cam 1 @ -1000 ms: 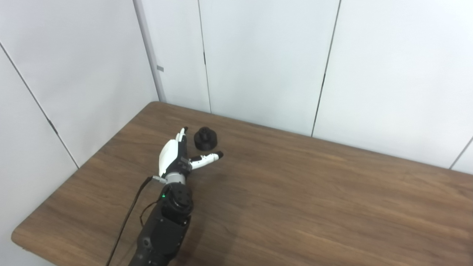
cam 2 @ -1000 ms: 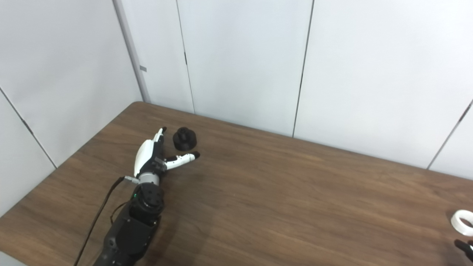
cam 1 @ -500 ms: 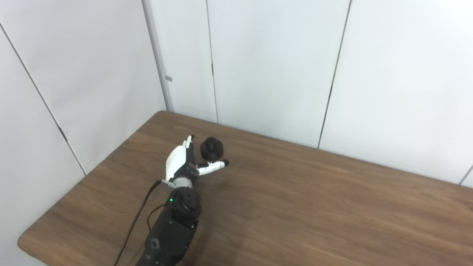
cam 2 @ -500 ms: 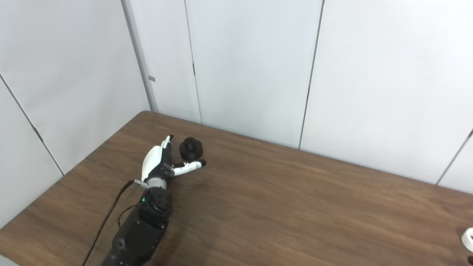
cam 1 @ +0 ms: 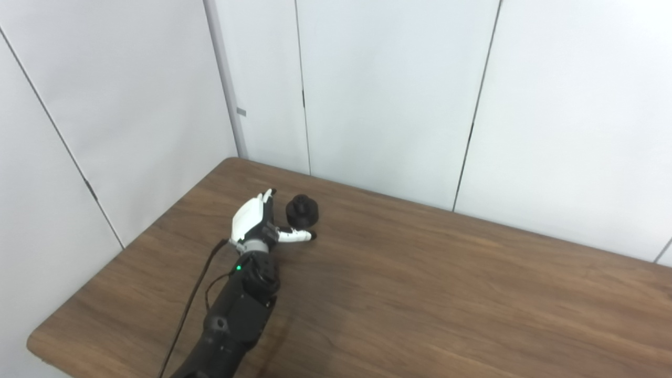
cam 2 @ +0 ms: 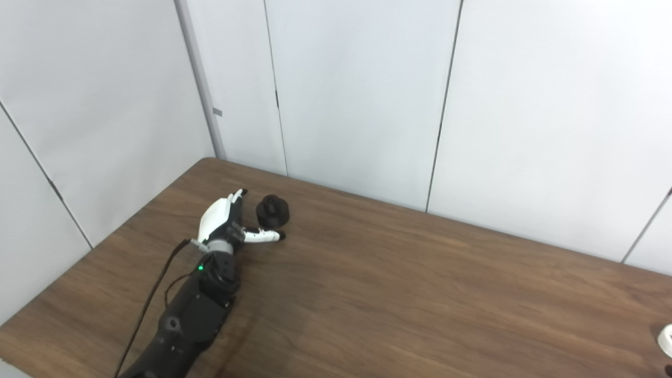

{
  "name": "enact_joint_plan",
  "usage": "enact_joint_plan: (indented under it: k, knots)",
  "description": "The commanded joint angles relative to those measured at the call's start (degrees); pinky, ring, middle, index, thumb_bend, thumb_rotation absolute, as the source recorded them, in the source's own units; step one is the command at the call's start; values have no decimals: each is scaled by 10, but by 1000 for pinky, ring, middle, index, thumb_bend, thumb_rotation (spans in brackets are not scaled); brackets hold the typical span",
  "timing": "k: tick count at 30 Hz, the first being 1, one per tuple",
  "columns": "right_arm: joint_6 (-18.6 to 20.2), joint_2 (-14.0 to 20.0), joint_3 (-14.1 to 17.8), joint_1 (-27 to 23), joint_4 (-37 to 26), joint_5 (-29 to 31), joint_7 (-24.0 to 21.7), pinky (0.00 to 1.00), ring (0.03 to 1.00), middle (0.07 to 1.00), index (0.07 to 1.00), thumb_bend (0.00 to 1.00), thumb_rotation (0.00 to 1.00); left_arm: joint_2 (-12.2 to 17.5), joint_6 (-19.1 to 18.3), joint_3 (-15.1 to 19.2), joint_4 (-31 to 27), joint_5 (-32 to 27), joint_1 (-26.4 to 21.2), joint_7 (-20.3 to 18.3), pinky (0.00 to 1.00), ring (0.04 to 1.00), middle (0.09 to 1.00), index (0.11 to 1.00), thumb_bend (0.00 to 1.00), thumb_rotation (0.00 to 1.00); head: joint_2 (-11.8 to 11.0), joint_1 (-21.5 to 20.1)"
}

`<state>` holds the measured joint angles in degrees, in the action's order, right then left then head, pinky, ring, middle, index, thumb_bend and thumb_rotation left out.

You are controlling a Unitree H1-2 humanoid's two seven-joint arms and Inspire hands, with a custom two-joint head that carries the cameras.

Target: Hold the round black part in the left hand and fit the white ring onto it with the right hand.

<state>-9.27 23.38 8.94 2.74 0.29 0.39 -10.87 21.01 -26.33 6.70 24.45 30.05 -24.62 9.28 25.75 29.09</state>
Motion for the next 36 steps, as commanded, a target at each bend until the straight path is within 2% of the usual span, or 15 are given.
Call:
enact_joint_plan:
  k: [1,8,9,14,16,18,21,26,30,36]
  knots:
    - [14,22,8,9,3,-10,4,861,950,958,837,467,334,21,-6,-2,10,13,-17,-21,1000,1000,1000,947,1000,245,0,0]
    - [18,19,7,14,-9,-8,3,879,949,951,818,450,316,30,-6,-8,22,42,-24,-77,1000,1000,1000,891,1000,237,1,-4]
    - [17,19,8,14,-9,-6,2,872,944,950,817,459,326,29,-6,-6,23,46,-24,-86,1000,1000,1000,863,1000,233,2,-5]
    - [20,18,8,17,-14,-6,3,862,926,940,810,446,284,29,-6,-4,30,63,-29,-129,1000,1000,1000,840,1000,230,4,-7]
    - [23,18,8,17,-14,-8,4,847,923,944,815,442,280,30,-6,-14,25,67,-27,-137,1000,1000,1000,814,1000,229,4,-7]
    - [25,17,8,17,-17,-6,4,847,928,953,820,448,297,33,-6,-28,18,62,-23,-136,1000,1000,1000,761,1000,237,4,-8]
    - [19,16,8,17,-14,-1,2,865,945,967,832,444,300,38,3,-50,8,46,-15,-129,1000,1000,1000,732,1000,245,4,-10]
    - [21,16,8,19,-16,-7,5,851,944,975,844,455,328,39,4,-74,-12,32,-6,-124,1000,1000,1000,734,1000,242,5,-11]
    - [22,15,8,18,-15,2,3,860,961,986,857,446,303,38,18,-85,-19,24,-3,-107,1000,1000,1000,703,1000,224,5,-11]
    - [25,15,5,19,-19,-9,6,850,967,989,865,460,350,38,29,-103,-20,24,-1,-84,1000,1000,1000,679,1000,212,3,-11]
